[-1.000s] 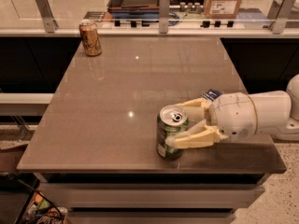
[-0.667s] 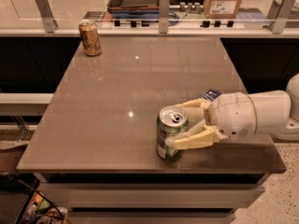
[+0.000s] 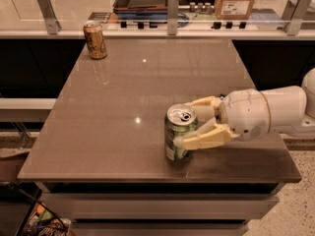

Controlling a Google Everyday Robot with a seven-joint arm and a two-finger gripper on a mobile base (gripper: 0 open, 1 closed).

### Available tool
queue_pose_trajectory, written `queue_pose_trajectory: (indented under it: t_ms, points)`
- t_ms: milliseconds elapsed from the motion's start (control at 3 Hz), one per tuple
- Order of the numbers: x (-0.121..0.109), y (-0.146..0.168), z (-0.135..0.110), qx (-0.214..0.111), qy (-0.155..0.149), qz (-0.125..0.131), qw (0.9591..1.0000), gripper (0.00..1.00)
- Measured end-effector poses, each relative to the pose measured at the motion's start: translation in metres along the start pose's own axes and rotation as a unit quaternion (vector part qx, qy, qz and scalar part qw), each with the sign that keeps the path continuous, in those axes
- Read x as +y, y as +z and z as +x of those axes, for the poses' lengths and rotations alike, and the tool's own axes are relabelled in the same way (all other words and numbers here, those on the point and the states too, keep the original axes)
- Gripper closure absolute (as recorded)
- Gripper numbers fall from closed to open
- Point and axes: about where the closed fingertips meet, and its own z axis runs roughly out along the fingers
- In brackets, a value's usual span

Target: Move green can near orange can

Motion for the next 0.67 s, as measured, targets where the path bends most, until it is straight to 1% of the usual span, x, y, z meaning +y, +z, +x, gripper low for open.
queue_pose_trajectory:
  t_ms: [333,667]
  points:
    - [-0.024,-0.01,-0.018,0.006,0.011,0.017,0.9998,1.0]
    - [-0.045,-0.019,-0.035,0.002,0.013,0.042,0.999,1.0]
